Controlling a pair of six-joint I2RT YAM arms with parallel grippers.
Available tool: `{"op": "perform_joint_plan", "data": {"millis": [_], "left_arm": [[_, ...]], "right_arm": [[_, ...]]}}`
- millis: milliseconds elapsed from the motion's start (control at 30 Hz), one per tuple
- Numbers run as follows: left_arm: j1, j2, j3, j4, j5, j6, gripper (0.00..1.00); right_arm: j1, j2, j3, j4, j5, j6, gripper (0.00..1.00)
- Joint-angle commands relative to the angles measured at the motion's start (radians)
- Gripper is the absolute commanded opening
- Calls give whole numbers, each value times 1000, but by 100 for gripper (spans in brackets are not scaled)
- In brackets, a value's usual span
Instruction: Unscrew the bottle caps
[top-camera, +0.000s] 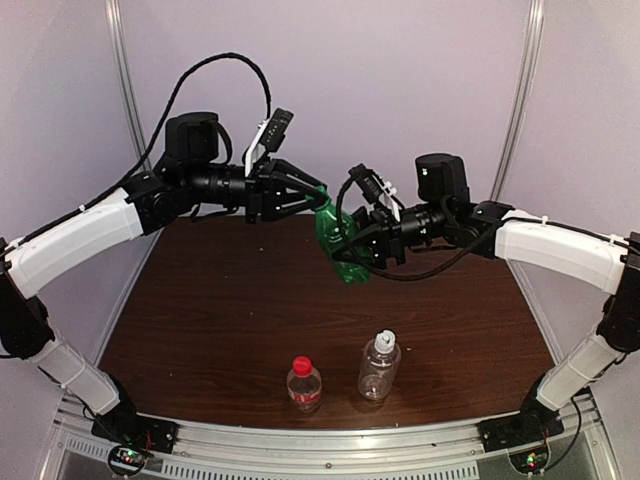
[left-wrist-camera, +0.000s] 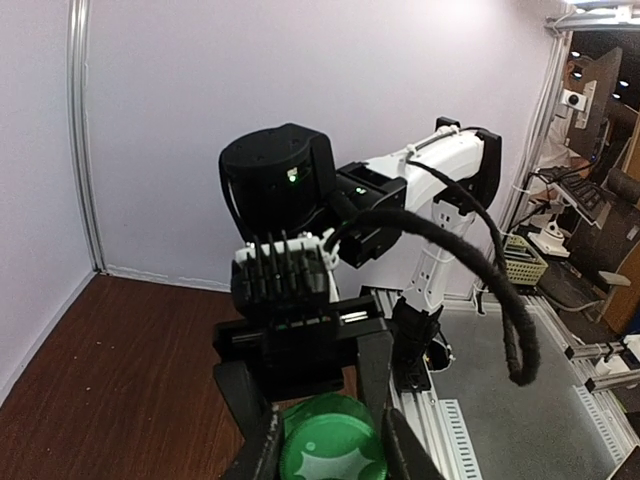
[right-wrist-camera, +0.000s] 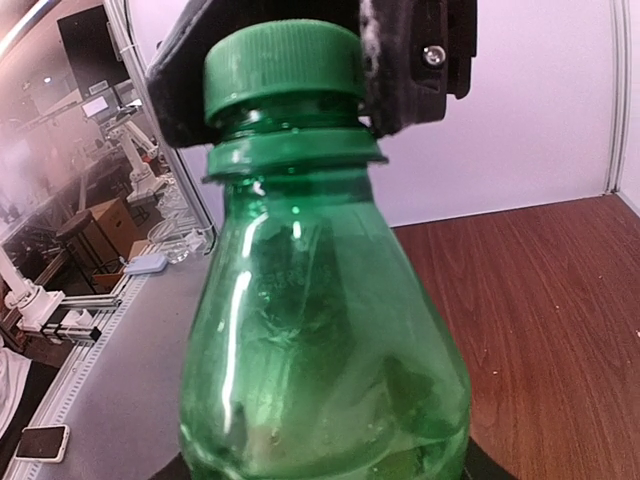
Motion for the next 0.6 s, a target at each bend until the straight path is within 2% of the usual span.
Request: {"op": "perform_joint_plan", "data": {"millis": [0, 167, 267, 400, 567], "left_arm": [[5, -7, 8, 40, -121, -82, 21], [5, -5, 27, 24, -463, -331, 20], [3, -3, 4, 31, -590, -491, 20], [-7, -5, -25, 38, -710, -534, 21], [-6, 14, -30, 44, -745, -547, 27]], "right_arm": [[-11, -16, 30, -39, 209, -17, 54], [-6, -45, -2, -34, 573, -42, 53], [11, -67, -50, 15, 748, -65, 53], [28, -87, -92, 55, 894, -87, 52], [51, -118, -133, 105, 983, -111, 52]]}}
